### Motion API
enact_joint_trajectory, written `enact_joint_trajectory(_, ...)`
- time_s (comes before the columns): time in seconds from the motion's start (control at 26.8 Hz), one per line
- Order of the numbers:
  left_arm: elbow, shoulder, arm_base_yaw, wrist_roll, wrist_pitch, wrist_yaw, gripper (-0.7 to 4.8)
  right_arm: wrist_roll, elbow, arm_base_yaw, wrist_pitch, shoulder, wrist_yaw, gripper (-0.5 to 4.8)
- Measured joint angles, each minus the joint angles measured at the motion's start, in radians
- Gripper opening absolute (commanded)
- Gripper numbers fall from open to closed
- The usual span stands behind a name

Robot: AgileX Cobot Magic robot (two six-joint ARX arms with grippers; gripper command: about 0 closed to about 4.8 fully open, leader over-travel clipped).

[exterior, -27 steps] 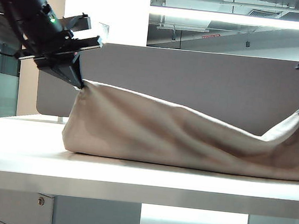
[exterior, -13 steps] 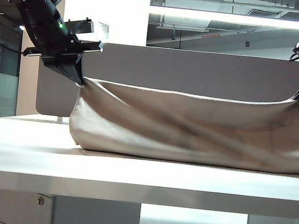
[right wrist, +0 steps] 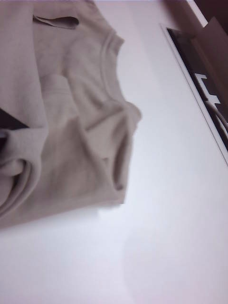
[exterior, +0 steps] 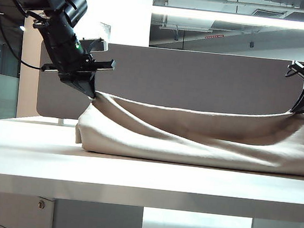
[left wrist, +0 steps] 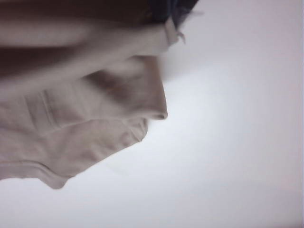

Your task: Fold the bottom side of the T-shirt horizontally towards the center, about one-third of the way, then fold the sleeve back towards the center, creating a straight line along the edge of the T-shirt, and finally fold the bottom of the T-shirt up towards the top, creating a neat rectangle.

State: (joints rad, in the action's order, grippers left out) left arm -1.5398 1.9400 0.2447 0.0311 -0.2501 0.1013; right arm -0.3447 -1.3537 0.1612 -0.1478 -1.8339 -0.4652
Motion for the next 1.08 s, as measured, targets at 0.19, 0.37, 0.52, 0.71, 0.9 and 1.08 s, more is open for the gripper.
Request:
enact_joint_trajectory(0.19,-0.046,0.032,0.000,0.014,0.001,0.000,-0.06,0.001,-0.055,0.000,0.001,-0.048,0.000,-0.02)
enact_joint_trajectory(0.37,-0.047,0.051,-0.017,0.021,0.024,-0.009,-0.06,0.002,-0.122,-0.002,-0.001,-0.107,0.000,-0.02)
enact_joint_trajectory(0.52,-0.080,0.108,-0.035,0.021,0.018,-0.011,-0.06,0.002,-0.189,-0.002,-0.013,-0.156,0.000,-0.02)
enact_joint_trajectory(0.71,-0.175,0.178,-0.037,0.022,-0.017,-0.011,-0.06,0.002,-0.208,-0.003,-0.019,-0.187,0.008,-0.02)
enact_joint_trajectory(0.9,-0.193,0.200,-0.036,0.021,-0.008,-0.012,-0.05,0.025,-0.208,-0.003,-0.017,-0.223,0.015,1.16)
enact_joint_trajectory(1.08,-0.193,0.202,-0.037,0.021,0.014,-0.026,1.71,0.027,-0.208,-0.010,0.049,-0.224,0.019,2.28)
